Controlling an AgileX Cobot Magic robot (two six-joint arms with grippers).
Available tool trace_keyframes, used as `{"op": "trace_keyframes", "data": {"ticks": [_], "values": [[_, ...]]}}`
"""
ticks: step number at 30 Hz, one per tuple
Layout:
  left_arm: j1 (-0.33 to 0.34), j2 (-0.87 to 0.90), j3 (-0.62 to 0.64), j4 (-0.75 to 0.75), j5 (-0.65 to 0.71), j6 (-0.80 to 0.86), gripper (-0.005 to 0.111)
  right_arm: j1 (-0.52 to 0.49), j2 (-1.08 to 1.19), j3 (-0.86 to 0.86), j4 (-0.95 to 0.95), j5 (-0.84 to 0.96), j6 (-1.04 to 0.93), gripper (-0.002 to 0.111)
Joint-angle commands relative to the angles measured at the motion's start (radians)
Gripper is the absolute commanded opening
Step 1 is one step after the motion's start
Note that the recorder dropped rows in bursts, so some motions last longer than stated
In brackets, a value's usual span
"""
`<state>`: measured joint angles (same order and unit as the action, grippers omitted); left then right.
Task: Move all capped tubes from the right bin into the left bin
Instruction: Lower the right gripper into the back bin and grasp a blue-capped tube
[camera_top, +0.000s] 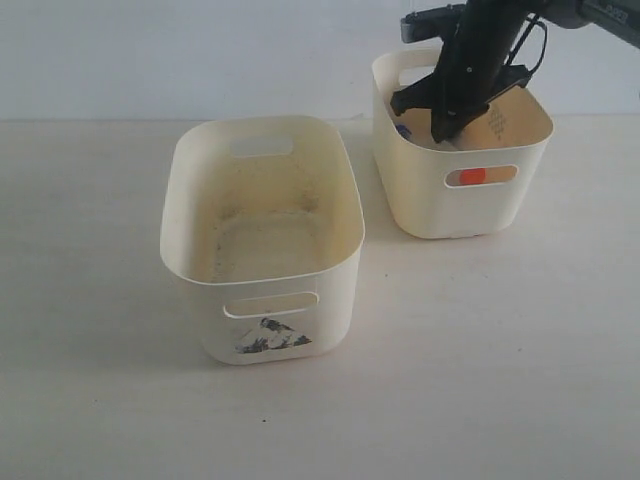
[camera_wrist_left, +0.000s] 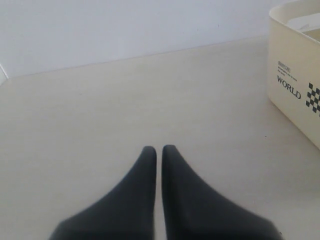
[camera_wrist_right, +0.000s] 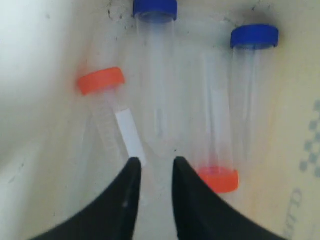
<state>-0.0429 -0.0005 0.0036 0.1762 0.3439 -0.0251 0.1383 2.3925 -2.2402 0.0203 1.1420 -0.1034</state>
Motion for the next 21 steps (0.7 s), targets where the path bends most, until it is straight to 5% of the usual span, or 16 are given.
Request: {"op": "trace_keyframes", "data": {"ticks": [1,21], "values": [[-0.001,0.000,-0.004,0.000,-0.004,-0.010,0.004,-0.001,0.014,-0.005,-0.007,-0.073,0.001,0.056],[-0.001,0.000,-0.004,0.000,-0.004,-0.010,0.004,-0.001,0.105,-0.005,-0.007,-0.199,0.024,0.049]]}}
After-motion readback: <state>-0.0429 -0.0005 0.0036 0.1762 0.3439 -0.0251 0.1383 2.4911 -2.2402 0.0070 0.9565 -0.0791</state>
